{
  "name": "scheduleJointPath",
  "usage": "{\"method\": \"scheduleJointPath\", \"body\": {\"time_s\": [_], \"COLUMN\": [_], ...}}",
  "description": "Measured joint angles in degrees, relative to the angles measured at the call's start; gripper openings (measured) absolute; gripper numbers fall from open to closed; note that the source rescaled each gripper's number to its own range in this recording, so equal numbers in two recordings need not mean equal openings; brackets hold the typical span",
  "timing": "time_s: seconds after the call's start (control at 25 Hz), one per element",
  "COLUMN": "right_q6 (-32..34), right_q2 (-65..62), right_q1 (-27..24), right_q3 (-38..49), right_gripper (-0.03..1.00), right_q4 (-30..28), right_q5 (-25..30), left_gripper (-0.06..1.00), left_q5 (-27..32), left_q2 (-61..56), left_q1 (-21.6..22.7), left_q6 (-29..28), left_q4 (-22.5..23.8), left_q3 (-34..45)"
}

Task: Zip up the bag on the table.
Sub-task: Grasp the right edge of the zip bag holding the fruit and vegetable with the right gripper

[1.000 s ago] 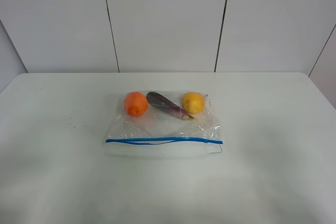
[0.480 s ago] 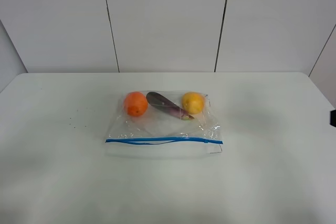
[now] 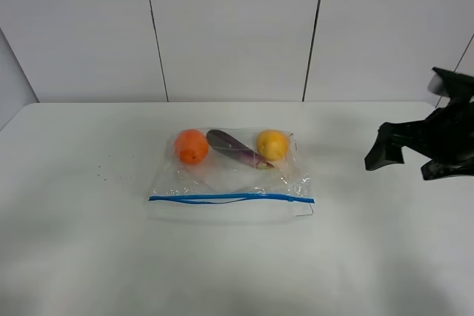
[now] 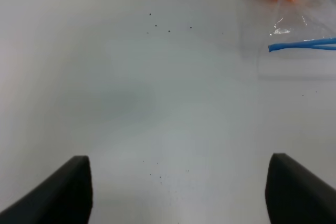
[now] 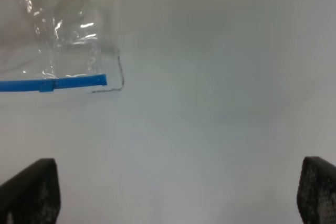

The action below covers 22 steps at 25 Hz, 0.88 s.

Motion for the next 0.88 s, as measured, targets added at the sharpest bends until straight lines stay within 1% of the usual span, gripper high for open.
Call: {"method": "scheduleJointPath", "body": {"time_s": [0.08, 0.16, 0.24, 0.36, 0.44, 0.52, 0.64, 0.8, 0.88], "right_q6": [-5.2, -12.1, -19.2, -30.2, -36.5, -40.1, -43.6, -46.0, -47.1], "right_q2": [4.8, 8.7, 12.7, 18.0, 21.2, 24.9, 29.6, 34.4, 36.4], "right_q1": [0.0, 0.0, 0.0, 0.0, -0.1, -1.3, -4.0, -6.1, -6.2], "right_q3": [0.0, 0.0, 0.0, 0.0, -0.3, -1.5, -4.9, -9.7, -11.3], "right_gripper": [1.00, 1.00, 1.00, 1.00, 1.00, 1.00, 0.94, 0.91, 0.91], "right_q4": [5.7, 12.4, 21.2, 32.9, 38.4, 41.9, 44.9, 46.3, 47.0], "right_q5": [-1.4, -3.0, -4.1, -4.5, -4.2, -1.4, 3.7, 10.9, 13.2], "left_gripper": [1.00, 1.00, 1.00, 1.00, 1.00, 1.00, 1.00, 1.00, 1.00], "left_q5": [0.0, 0.0, 0.0, 0.0, 0.0, 0.0, 0.0, 0.0, 0.0], "left_q2": [0.0, 0.0, 0.0, 0.0, 0.0, 0.0, 0.0, 0.0, 0.0], "left_q1": [0.0, 0.0, 0.0, 0.0, 0.0, 0.0, 0.0, 0.0, 0.0], "left_q6": [0.0, 0.0, 0.0, 0.0, 0.0, 0.0, 0.0, 0.0, 0.0], "left_q4": [0.0, 0.0, 0.0, 0.0, 0.0, 0.0, 0.0, 0.0, 0.0], "left_q3": [0.0, 0.0, 0.0, 0.0, 0.0, 0.0, 0.0, 0.0, 0.0]}}
